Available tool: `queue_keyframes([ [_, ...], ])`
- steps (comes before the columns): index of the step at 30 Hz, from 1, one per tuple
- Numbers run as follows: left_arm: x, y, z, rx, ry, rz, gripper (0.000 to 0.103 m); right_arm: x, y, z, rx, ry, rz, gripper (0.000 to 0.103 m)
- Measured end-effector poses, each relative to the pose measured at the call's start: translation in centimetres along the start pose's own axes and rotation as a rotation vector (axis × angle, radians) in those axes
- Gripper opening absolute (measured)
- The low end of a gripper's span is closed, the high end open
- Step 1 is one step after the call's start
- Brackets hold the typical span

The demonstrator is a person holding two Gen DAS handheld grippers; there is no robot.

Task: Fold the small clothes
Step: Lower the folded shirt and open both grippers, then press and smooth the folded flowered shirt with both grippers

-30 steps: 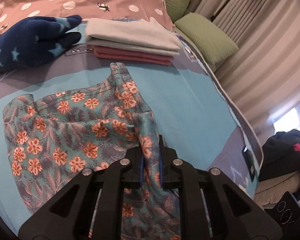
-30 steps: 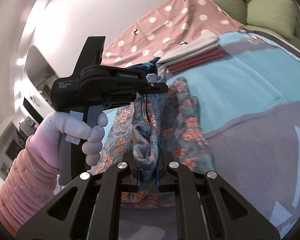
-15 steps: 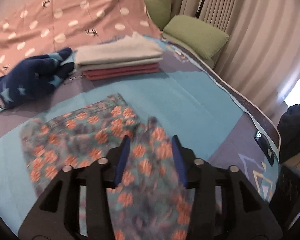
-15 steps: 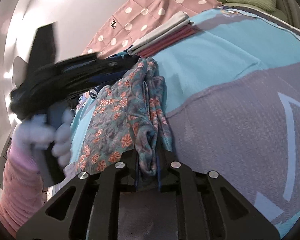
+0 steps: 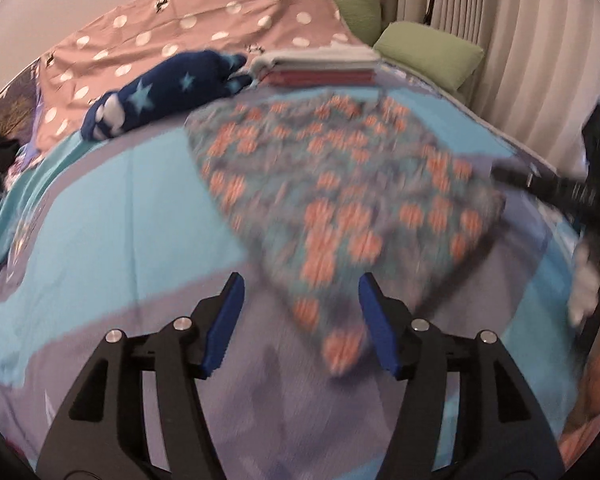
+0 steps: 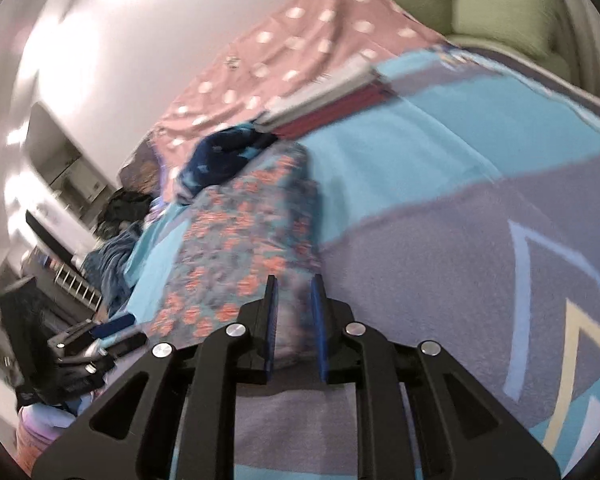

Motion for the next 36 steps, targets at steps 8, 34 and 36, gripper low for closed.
queue_keyframes([
  [8, -3.1, -1.6, -1.2, -0.016, 0.085, -0.020, 0.064, -1.8, -3.8, 0.2, -0.123, 0.091, -0.102, 0.017],
  [34, -0.1, -5.5, -1.3, -0.097, 0.145, 0.015, 0.087, -1.6, -5.1, -3.1, -0.156, 0.261, -0.098, 0.044],
  [36, 0.0, -5.5, -1.3, -0.103, 0.145, 0.014, 0.088, -1.5, -5.1, -3.2, -0.147, 0.258, -0.098, 0.046],
])
Point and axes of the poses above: each gripper's, at about its wrist camera, not at the fingertips, and y roughly against the way its jaws point, z to its right, x to its top, the point moved 7 cm from there along -y, roughly the way its jaws point, and after that the axes turned 15 degrees about -x, right-handed, at the moved point
